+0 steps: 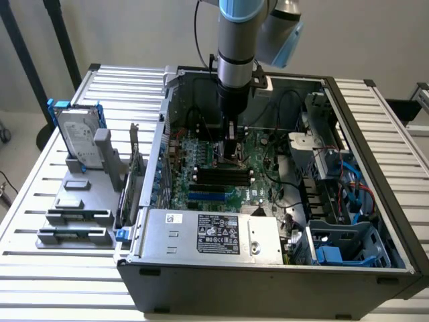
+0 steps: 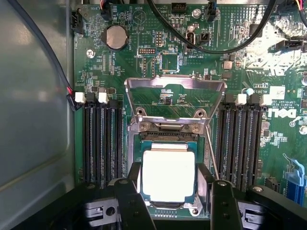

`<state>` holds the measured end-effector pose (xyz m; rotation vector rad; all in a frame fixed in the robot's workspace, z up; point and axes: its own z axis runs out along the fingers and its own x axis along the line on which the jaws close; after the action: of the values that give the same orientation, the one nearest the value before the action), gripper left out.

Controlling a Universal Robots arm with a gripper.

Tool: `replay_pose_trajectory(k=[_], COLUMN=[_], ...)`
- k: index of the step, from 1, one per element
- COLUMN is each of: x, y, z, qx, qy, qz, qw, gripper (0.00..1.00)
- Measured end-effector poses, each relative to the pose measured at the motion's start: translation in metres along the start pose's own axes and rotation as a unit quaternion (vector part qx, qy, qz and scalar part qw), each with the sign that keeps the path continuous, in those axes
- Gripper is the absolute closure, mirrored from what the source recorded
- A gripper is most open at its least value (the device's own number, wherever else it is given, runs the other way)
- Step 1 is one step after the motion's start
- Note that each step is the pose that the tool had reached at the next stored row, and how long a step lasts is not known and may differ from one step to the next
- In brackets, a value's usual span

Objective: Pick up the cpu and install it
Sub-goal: 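Place the cpu into insertion slot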

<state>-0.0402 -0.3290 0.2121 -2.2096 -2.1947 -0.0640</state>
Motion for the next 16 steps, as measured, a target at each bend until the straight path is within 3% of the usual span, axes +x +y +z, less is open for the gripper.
replay_pose_trajectory(k=[16], x=[-0.0005], y=[-0.0001], z=[0.0083], qx=[-0.0004], qy=[-0.0008], qz=[0.000], qw=[1.0000], gripper=[0.45])
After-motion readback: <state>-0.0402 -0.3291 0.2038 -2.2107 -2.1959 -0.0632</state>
